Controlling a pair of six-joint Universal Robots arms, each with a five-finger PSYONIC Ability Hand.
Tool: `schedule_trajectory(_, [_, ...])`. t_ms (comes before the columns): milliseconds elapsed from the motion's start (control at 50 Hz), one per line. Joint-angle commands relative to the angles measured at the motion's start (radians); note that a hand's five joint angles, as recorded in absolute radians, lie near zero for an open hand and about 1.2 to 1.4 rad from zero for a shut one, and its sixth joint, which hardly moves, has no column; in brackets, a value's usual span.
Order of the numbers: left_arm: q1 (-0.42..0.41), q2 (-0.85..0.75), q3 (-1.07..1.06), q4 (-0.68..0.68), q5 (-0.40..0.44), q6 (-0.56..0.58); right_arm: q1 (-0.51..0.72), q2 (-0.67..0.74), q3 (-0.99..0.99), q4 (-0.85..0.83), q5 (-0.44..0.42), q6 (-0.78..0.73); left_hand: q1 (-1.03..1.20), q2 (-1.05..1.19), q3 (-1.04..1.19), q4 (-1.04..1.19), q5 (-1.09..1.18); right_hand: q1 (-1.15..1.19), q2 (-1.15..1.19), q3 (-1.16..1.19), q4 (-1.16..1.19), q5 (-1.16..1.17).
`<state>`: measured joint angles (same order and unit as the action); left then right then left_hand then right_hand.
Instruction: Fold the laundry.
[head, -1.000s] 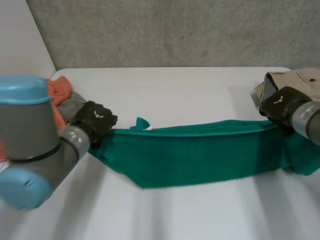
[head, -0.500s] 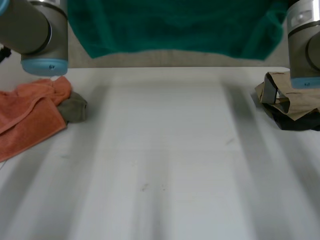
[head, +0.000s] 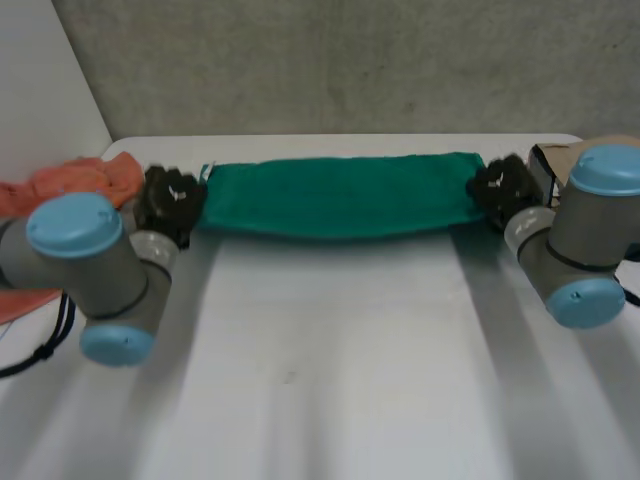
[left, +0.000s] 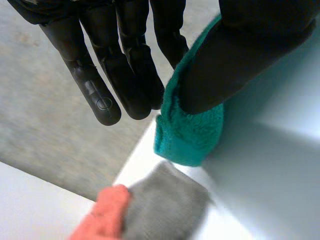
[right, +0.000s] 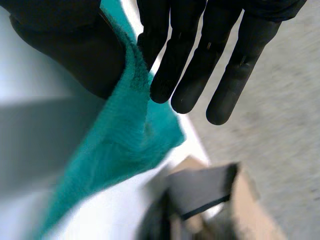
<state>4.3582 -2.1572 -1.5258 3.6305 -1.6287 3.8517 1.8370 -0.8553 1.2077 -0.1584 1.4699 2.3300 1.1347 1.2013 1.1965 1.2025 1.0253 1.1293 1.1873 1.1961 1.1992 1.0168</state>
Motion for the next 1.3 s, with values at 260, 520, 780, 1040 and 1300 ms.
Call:
schedule_trajectory(260, [-0.006,0.626,-0.559,-0.53,-0.005,0.288,-0.2,-0.476,0.443,0.638,-0.002,-0.288,0.262,0.195,0.2,0.194,0.196,0.267,0.209,0.2,0.197,0.205])
schedule_trajectory(520, [-0.02,0.26,-0.205,-0.402,-0.026,0.235,-0.188,-0.289,0.32,0.298,0.006,-0.287,0.262,0.195,0.2,0.194,0.196,0.267,0.209,0.2,0.197,0.205])
schedule_trajectory(780, [-0.081,-0.121,0.222,-0.273,-0.161,0.195,-0.139,-0.074,0.167,-0.012,-0.002,-0.284,0.262,0.195,0.2,0.194,0.196,0.267,0.209,0.2,0.197,0.205])
schedule_trajectory(1040, [-0.124,-0.205,0.371,-0.259,-0.213,0.187,-0.099,0.047,0.084,-0.24,0.041,-0.247,-0.96,-1.027,-1.022,-1.028,-1.025,-0.955,-1.013,-1.022,-1.025,-1.017])
schedule_trajectory(1300, [-0.17,-0.046,0.216,-0.257,-0.243,0.097,-0.14,-0.232,0.308,-0.129,0.0,0.107,-0.96,-1.027,-1.022,-1.028,-1.025,-0.955,-1.013,-1.022,-1.025,-1.017])
